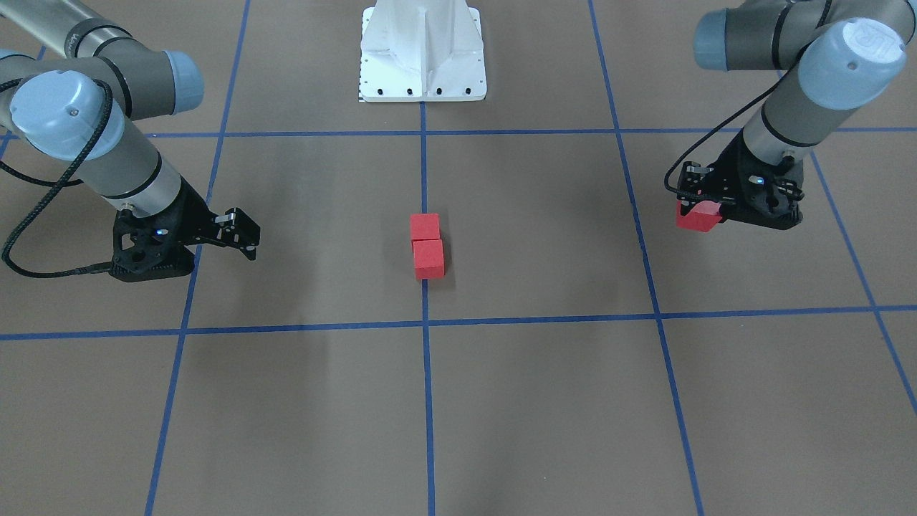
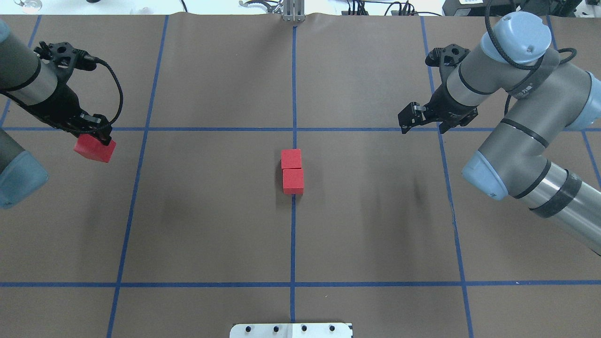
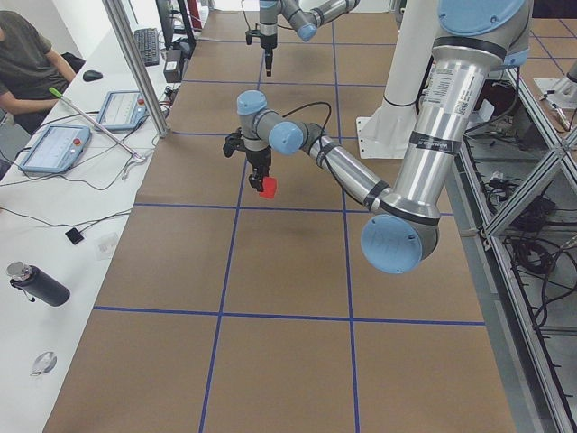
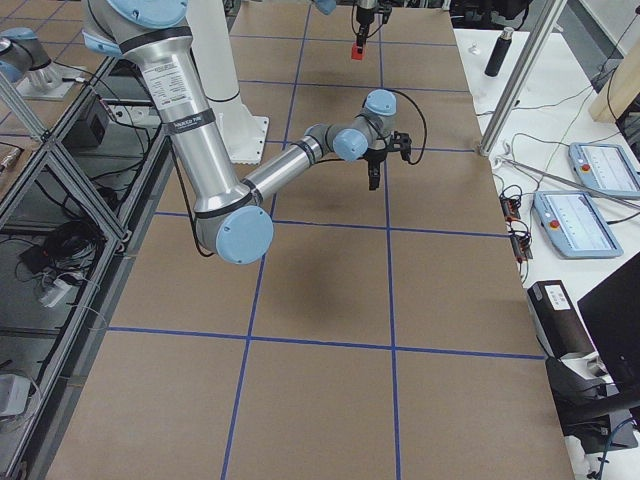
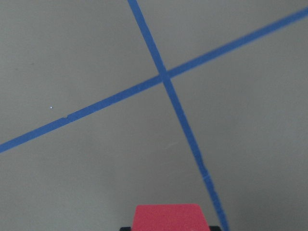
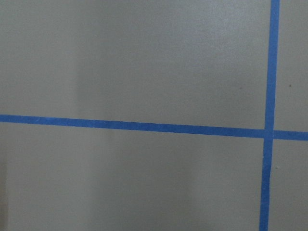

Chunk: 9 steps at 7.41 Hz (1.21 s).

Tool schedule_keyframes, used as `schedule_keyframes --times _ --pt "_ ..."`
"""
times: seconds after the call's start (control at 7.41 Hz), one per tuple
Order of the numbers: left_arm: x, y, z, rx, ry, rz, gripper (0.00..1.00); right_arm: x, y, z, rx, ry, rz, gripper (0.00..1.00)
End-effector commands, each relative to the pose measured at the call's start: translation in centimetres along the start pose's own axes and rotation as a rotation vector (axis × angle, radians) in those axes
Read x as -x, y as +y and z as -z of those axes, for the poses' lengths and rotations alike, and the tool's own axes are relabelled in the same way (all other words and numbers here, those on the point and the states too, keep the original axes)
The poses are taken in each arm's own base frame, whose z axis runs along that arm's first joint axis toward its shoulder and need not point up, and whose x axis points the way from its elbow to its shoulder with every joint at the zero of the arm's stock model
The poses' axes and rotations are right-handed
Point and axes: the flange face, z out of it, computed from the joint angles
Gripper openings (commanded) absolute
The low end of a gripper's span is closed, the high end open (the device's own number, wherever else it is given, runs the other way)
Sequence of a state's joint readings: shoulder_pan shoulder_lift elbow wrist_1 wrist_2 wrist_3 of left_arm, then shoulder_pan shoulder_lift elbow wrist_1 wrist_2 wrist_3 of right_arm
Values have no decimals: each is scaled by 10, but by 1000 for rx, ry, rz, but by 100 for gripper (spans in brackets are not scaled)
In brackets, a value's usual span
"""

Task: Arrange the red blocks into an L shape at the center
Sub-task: 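Carry the red cube with the left gripper beside the two-cube row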

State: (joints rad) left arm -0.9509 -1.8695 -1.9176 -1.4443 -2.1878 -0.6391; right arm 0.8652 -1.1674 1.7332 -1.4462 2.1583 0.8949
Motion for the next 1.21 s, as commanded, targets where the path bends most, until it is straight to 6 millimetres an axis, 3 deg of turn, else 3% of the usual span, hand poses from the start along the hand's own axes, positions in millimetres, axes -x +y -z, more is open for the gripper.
schedule_keyframes --times 0.0,0.13,0.27,0.4,0.54,0.81,0.94,1.08 --pt "-82 2 7 4 53 454 0 1 0 1 -2 -2 2 100" --pt "-157 18 -18 24 46 522 0 1 0 1 -2 -2 2 100" --pt "-203 -12 -19 11 48 619 0 -2 1 -1 2 2 -1 100" --pt "-255 -56 -30 27 13 818 0 -2 1 -1 2 2 0 100" --pt "-307 -58 -56 34 -30 989 0 -1 1 0 -1 1 -1 100" --pt "-305 -62 -66 6 -1 1312 0 -3 -1 0 -22 19 -2 100" --pt "-303 -75 -88 8 11 1506 0 -2 -2 1 -26 19 -8 100" --pt "-301 -80 -91 17 80 1644 0 -2 -2 1 -27 18 -33 100"
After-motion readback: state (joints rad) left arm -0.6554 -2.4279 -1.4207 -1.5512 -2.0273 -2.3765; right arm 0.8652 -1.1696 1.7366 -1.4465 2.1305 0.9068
